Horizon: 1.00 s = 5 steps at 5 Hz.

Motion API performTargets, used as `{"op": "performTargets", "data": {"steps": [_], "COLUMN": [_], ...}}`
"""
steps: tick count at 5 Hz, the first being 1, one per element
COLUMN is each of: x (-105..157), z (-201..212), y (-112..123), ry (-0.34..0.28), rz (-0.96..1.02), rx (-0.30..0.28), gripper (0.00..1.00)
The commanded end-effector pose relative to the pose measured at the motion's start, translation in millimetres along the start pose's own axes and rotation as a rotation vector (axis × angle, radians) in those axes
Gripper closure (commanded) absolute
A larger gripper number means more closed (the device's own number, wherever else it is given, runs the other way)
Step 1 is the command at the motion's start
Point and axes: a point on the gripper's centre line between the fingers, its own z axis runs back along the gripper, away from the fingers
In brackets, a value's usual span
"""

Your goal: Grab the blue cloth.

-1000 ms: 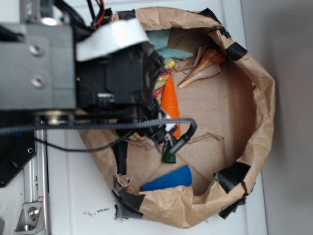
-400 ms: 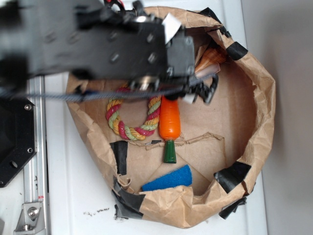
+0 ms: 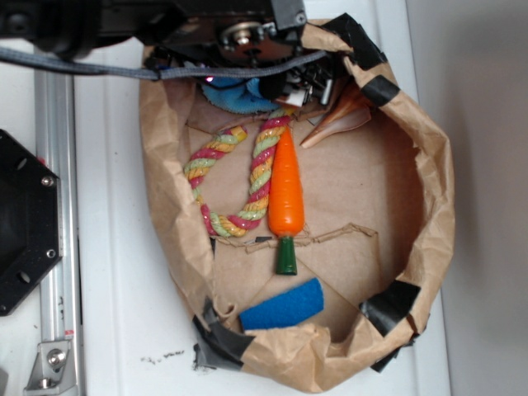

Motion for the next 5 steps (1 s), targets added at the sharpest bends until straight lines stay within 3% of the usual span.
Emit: {"op": "performTargets", "data": {"steps": [1,3,4,5], "x": [17,17,1,-15], "z": [9,9,0,21], "y": [11,11,6,-2], "ry": [-0.027,-0.027,0.002,0.053], "rz": [0.038,0.038,0.129,0.136], "rx": [-0.036,-0.036,-0.044,-0.086], "gripper": [0.00,0.00,0.00,0.00]}}
